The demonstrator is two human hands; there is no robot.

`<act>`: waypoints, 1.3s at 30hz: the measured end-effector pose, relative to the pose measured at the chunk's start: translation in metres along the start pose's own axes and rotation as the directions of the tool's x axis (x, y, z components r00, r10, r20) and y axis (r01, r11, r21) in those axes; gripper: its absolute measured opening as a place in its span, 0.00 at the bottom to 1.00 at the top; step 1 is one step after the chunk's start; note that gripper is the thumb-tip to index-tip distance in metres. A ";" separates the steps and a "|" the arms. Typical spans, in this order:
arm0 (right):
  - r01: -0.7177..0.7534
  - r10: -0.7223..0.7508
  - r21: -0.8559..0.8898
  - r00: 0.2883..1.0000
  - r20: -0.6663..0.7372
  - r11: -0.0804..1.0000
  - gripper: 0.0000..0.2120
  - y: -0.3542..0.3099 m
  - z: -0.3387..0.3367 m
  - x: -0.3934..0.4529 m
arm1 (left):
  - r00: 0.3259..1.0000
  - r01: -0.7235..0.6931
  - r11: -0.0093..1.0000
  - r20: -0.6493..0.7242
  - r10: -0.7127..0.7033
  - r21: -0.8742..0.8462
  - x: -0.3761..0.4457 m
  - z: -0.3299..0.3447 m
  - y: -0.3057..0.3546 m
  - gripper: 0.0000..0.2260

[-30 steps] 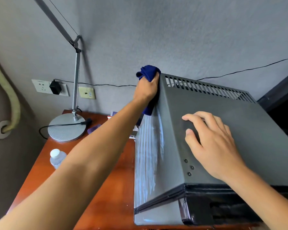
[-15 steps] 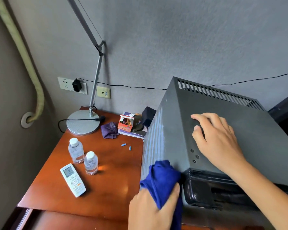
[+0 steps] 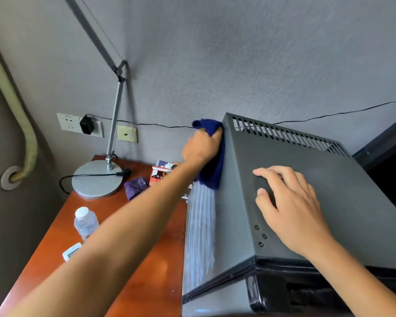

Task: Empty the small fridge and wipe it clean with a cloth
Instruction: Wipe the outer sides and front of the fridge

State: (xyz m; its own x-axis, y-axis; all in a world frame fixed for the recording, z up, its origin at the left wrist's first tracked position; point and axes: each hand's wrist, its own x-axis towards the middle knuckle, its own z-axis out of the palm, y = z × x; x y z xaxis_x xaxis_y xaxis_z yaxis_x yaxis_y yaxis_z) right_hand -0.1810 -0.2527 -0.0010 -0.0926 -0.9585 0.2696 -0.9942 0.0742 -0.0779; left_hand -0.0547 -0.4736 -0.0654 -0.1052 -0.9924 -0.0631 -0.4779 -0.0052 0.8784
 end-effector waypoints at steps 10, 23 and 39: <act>-0.027 0.026 0.030 0.999 0.047 0.999 0.22 -0.003 -0.004 0.001 | 0.999 -0.028 0.999 0.027 0.026 0.044 0.009 0.007 -0.009 0.21; 0.006 -0.007 0.024 1.000 0.009 1.000 0.20 -0.004 -0.002 -0.006 | 0.971 0.204 0.958 0.166 -0.172 -0.200 -0.288 0.012 -0.094 0.25; 0.013 -0.015 0.059 0.999 0.031 0.998 0.23 -0.002 -0.002 0.001 | 0.747 0.548 0.829 0.384 -0.543 0.107 -0.186 0.144 -0.323 0.16</act>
State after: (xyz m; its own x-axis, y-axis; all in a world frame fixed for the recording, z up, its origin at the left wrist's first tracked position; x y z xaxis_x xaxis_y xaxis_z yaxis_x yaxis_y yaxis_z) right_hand -0.1788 -0.2530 0.0012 -0.0763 -0.9676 0.2406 -0.9903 0.0454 -0.1311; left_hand -0.0065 -0.2697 -0.4056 -0.1539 -0.6911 -0.7062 -0.5474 -0.5354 0.6432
